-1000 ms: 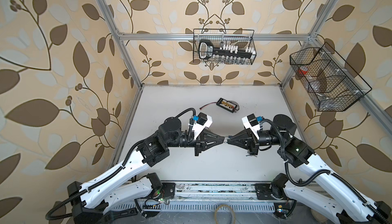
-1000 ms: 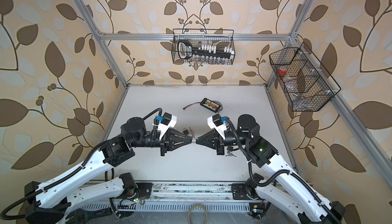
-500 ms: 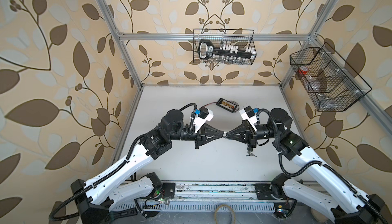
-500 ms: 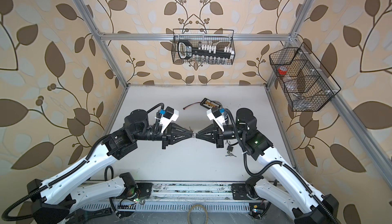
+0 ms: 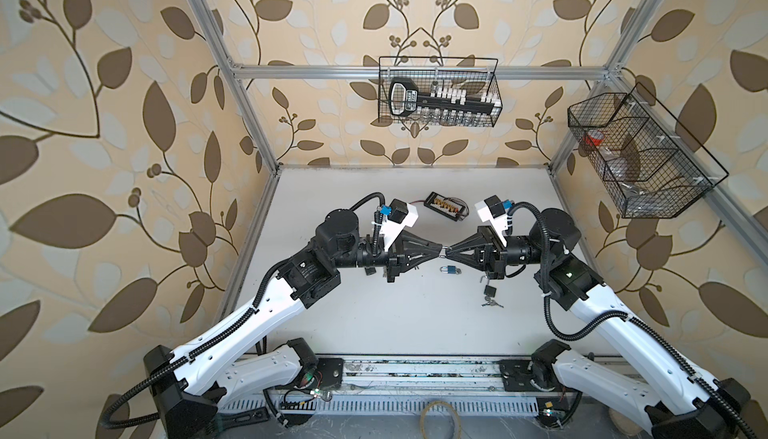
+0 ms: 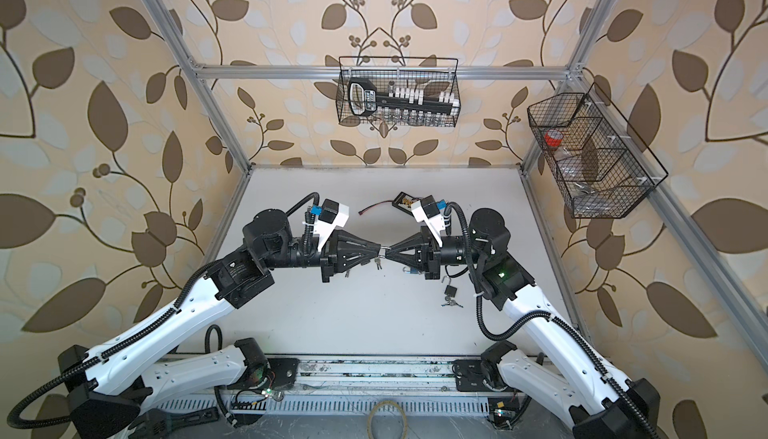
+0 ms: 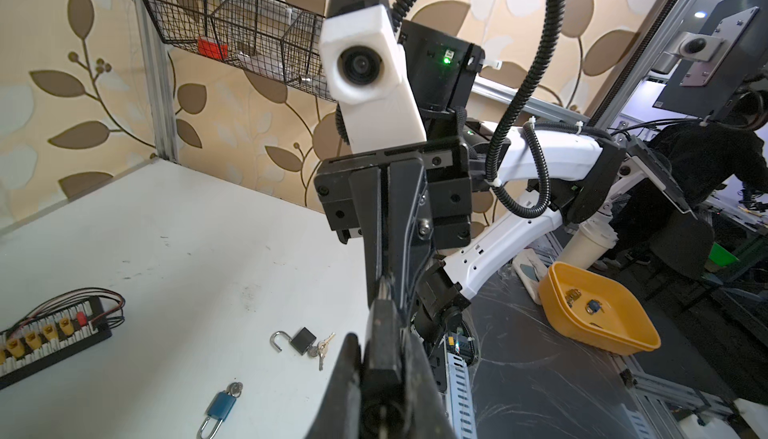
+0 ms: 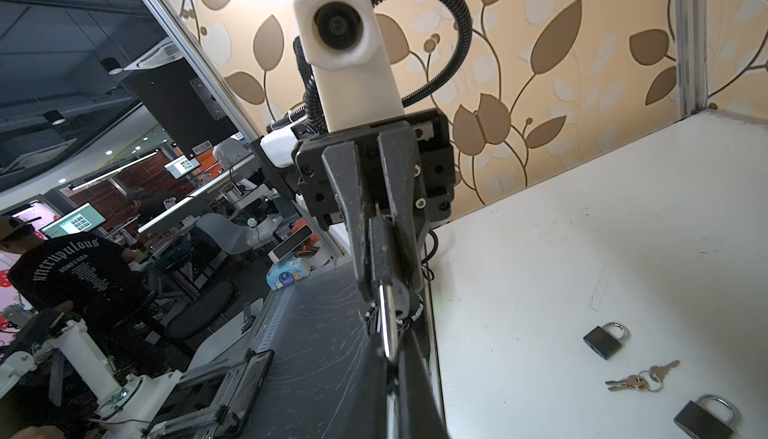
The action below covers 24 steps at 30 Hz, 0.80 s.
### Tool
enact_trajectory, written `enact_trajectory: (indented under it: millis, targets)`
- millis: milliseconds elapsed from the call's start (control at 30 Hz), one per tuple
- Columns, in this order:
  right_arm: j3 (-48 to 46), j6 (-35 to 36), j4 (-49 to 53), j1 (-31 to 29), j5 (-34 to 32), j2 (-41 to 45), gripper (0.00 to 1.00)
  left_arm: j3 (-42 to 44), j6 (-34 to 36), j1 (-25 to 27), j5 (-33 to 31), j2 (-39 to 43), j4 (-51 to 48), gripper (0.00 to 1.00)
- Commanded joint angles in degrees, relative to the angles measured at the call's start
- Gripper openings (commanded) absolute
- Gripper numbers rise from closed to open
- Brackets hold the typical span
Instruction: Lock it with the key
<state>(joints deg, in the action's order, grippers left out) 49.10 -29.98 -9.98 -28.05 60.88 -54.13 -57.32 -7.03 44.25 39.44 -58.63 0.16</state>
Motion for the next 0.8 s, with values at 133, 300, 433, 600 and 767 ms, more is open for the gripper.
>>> enact_trajectory:
  millis: [133, 300, 433, 600, 767]
  targets:
    - [3.9, -5.0, -6.0, -2.7, 3.3, -0.4, 0.0, 1.7, 4.6, 2.4, -9.1, -4.1, -7.4, 0.0]
    - [4.1, -4.8, -6.0, -2.9, 0.6, -0.3, 0.0, -0.1, 4.7, 2.9, -3.4, -7.8, -7.9, 0.0]
    - [4.7, -6.6, -9.6, -3.6, -0.5, -1.3, 0.0, 0.4, 3.4, 5.0, -3.1, -10.4, -5.4, 0.0]
    - [5.4, 2.1, -2.0, -3.3, -3.9, 1.6, 0.0, 5.3, -1.7, 2.8, -3.4, -6.1, 0.9, 0.0]
    - [4.1, 11.0, 6.3, -1.7, -7.8, 6.3, 0.31, 12.2, -14.5, -6.9, 6.5, 0.0, 15.5, 0.0]
